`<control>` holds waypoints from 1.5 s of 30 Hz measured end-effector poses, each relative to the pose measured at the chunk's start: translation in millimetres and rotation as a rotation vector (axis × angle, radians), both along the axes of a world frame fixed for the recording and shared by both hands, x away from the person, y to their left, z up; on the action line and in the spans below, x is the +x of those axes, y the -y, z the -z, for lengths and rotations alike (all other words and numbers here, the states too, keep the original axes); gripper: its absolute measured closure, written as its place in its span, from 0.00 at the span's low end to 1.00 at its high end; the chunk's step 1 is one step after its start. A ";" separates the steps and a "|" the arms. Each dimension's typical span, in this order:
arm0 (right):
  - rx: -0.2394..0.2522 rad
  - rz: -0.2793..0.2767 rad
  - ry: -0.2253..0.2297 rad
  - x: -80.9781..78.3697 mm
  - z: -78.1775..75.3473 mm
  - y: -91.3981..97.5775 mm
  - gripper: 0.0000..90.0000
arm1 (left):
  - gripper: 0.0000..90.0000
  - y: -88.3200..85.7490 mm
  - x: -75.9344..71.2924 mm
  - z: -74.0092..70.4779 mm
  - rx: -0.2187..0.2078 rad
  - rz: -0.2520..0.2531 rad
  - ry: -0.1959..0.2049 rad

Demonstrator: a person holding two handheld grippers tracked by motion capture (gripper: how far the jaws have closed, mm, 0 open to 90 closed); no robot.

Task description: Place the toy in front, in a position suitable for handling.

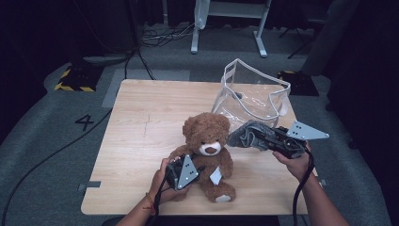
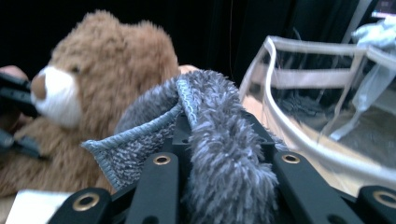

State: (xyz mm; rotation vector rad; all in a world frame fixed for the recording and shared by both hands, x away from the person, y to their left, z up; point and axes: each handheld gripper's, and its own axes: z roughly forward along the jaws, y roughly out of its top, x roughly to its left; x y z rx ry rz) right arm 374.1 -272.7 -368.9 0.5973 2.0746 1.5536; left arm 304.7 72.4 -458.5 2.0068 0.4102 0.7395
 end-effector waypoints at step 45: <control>-0.252 -0.180 -0.161 -12.7 68.4 -59.7 0.80 | 0.66 8.6 14.7 23.7 -0.124 -0.056 0.054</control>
